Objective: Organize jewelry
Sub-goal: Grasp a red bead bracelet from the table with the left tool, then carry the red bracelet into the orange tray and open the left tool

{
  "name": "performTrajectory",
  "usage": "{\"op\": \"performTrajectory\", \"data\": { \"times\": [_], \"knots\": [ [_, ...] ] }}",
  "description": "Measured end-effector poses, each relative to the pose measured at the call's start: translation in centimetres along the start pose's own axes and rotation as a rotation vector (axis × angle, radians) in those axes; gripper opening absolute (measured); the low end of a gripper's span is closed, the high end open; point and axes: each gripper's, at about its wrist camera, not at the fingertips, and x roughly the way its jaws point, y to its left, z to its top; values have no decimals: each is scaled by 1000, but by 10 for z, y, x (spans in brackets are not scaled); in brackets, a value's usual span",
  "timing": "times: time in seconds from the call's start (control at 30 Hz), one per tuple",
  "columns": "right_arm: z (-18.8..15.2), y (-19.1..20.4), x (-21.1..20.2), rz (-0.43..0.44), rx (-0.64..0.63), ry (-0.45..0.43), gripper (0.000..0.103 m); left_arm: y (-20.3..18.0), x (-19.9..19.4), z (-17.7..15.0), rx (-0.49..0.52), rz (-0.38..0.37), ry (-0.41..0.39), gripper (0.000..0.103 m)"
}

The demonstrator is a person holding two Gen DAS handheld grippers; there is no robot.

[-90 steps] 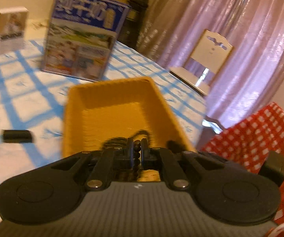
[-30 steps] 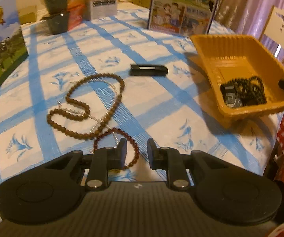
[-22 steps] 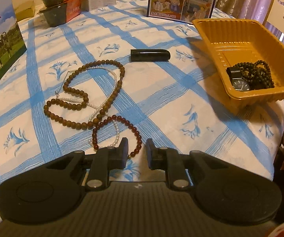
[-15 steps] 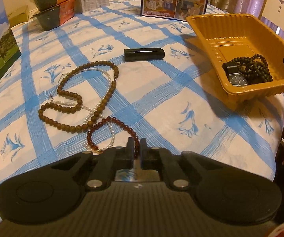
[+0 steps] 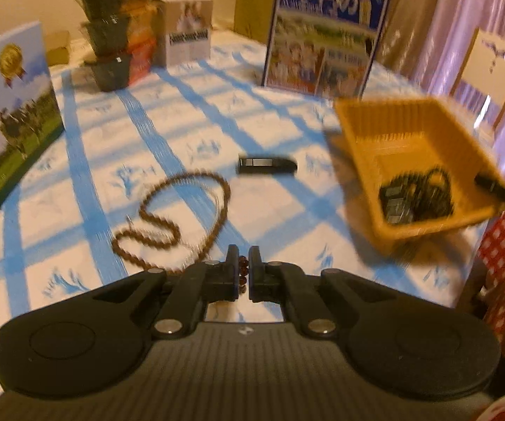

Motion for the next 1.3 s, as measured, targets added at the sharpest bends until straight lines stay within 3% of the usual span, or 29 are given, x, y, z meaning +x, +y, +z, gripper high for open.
{"op": "performTrajectory", "data": {
  "times": [0.2,0.47,0.77,0.97,1.3],
  "knots": [
    [0,0,0,0,1,1,9,0,-24,21,-37,-45,-58,4],
    [1,1,0,1,-1,-2,9,-35,-29,41,2,-132,-98,4],
    [4,5,0,3,-21,-9,9,-90,2,69,33,-267,-108,4],
    [7,4,2,7,-10,-2,9,-125,34,84,47,-317,-94,4],
    [7,3,3,16,-5,-2,9,-165,83,102,68,-310,-66,4]
  ]
}}
